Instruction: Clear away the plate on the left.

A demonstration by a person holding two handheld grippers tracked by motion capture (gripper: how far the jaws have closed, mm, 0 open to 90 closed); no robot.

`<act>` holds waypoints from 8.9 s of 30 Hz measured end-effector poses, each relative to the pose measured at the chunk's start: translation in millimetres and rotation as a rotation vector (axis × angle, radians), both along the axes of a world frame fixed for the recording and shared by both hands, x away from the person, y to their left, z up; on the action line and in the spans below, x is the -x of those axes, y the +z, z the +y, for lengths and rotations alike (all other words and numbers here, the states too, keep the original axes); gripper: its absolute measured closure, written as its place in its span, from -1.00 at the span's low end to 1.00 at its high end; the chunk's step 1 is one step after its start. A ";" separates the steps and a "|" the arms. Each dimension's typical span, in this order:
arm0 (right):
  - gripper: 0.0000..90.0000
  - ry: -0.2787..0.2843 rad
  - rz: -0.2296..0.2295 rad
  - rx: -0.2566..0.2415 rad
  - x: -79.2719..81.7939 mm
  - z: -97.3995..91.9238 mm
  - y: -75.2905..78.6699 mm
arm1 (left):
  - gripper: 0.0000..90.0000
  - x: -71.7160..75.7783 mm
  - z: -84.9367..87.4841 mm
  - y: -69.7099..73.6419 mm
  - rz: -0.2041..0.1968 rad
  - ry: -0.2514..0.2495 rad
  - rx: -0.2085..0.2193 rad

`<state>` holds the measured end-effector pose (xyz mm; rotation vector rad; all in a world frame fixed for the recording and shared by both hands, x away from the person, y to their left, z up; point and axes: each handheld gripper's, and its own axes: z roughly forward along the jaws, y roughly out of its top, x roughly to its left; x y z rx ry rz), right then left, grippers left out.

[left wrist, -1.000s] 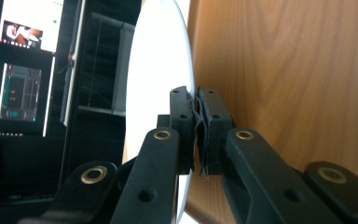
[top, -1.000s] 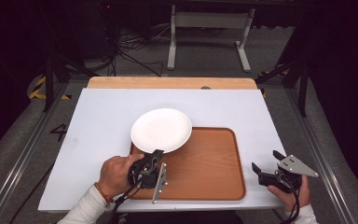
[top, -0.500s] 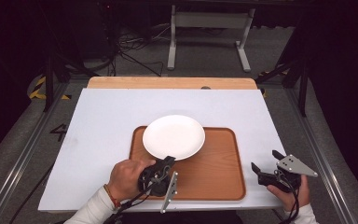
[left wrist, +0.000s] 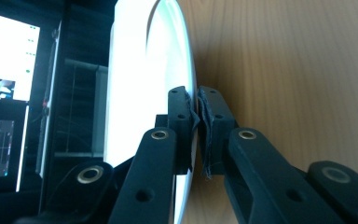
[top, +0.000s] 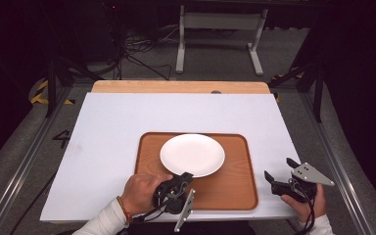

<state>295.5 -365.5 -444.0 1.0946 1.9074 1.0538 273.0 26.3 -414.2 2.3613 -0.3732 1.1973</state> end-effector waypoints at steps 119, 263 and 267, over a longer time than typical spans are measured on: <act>-0.78 0.011 0.003 0.011 -0.1 1.2 -1.6 | -0.84 -39.3 25.4 -1.3 0.388 0.049 0.335; -0.79 -0.006 0.025 0.020 4.1 -2.0 -6.0 | -0.82 -59.5 244.0 -47.3 0.630 0.493 0.721; -0.79 -0.003 0.028 0.022 3.2 -1.7 -7.0 | -0.82 -60.2 241.9 -48.5 0.641 0.496 0.713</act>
